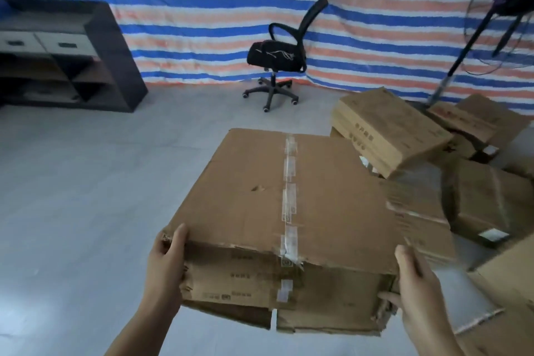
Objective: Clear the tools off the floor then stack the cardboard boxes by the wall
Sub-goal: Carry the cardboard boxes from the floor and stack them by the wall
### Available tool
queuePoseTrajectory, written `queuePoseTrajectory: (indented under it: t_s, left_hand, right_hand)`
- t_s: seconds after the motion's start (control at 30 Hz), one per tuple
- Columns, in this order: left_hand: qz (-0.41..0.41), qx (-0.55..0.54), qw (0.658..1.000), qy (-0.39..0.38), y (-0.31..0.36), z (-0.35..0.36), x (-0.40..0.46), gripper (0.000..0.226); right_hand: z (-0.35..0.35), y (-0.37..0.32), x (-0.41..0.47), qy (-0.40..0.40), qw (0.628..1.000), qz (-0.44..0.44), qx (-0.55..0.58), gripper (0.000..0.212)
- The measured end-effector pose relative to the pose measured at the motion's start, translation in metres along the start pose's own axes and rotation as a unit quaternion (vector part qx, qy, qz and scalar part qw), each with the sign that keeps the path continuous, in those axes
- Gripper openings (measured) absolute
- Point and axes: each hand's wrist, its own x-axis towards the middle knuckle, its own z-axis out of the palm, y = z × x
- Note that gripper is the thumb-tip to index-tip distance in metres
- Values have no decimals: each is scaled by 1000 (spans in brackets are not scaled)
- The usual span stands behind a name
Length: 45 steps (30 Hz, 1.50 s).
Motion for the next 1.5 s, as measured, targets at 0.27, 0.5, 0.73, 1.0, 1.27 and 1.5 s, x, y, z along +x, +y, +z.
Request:
queuePoseTrajectory:
  t_s: [0.27,0.5,0.73,1.0,1.27,1.5]
  left_hand:
    - [-9,-50,987,154,5,-160,44,24]
    - [-32,-96,964,247,6,-224,84,19]
    - [-29,-135,933,332,30,-251,161,32]
    - [-35,-165,882,440,62,-279,231,32]
    - [-35,-215,822,526,72,-364,293,32]
    - [-40,-241,802,544,104,-493,365,24]
  right_hand:
    - [163,8,-59,-135,986,-42,-85,47]
    - [278,-10,-74,-232,955,-102,-151,40]
    - [417,-33,-50,-305,924,-131,-188,44]
    - [588,-89,-51,-421,861,-155,-240,47]
    - [753,-77,-114,-511,786,-215,-274,50]
    - [901,-58,-212,-544,762,-223,-271,49]
